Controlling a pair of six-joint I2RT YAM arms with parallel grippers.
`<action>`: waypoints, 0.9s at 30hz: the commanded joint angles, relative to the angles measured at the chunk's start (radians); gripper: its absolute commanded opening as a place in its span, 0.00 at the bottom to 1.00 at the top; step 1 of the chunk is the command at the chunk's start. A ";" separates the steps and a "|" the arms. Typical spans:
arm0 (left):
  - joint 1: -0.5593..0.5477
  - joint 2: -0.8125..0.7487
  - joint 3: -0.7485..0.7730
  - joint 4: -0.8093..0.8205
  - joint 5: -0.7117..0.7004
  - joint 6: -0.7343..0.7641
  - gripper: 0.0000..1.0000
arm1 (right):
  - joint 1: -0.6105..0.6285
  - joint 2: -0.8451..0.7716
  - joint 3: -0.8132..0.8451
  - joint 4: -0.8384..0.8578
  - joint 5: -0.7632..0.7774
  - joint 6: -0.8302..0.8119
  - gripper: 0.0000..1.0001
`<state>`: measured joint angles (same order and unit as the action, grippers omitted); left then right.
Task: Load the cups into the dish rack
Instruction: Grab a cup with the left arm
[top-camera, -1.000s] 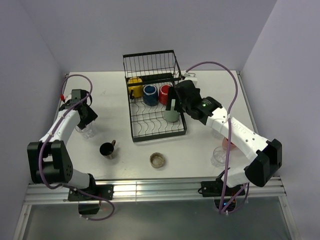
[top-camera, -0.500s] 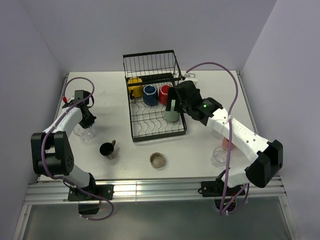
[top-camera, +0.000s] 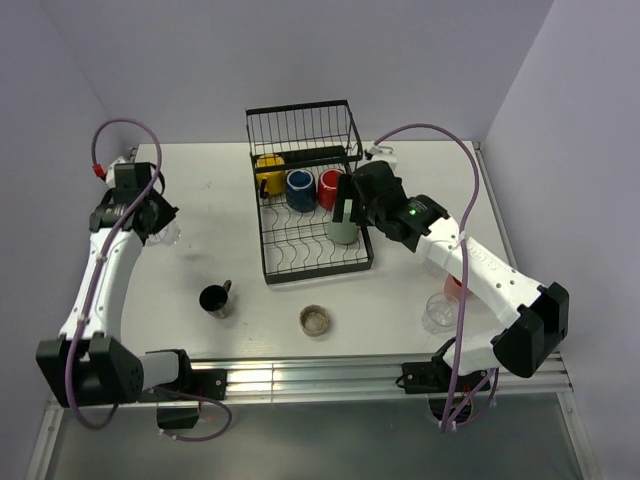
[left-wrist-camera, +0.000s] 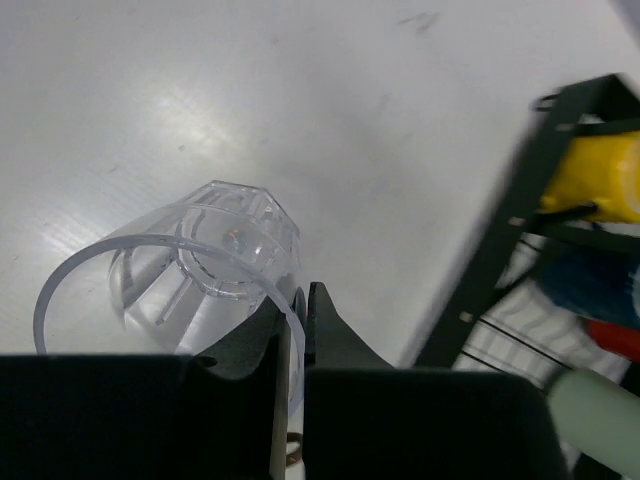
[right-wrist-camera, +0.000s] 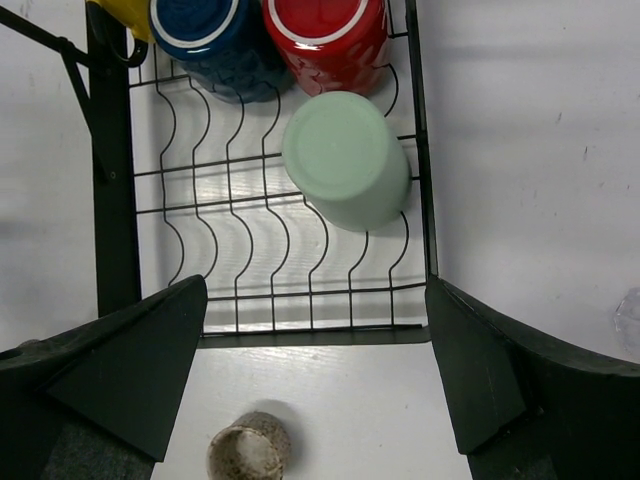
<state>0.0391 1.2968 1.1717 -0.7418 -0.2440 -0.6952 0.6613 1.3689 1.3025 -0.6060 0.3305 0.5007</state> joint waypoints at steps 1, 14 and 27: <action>0.001 -0.140 0.066 0.028 0.142 0.049 0.00 | -0.002 -0.045 0.055 -0.009 0.001 0.009 0.97; 0.007 -0.444 -0.145 0.518 0.865 -0.027 0.00 | 0.049 -0.030 0.156 0.189 -0.384 0.047 0.97; 0.071 -0.495 -0.360 1.027 1.248 -0.302 0.00 | 0.049 0.019 0.138 0.462 -0.636 0.170 0.99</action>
<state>0.1017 0.8467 0.8188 0.0483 0.8772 -0.9119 0.7071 1.3819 1.4178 -0.2722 -0.2241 0.6281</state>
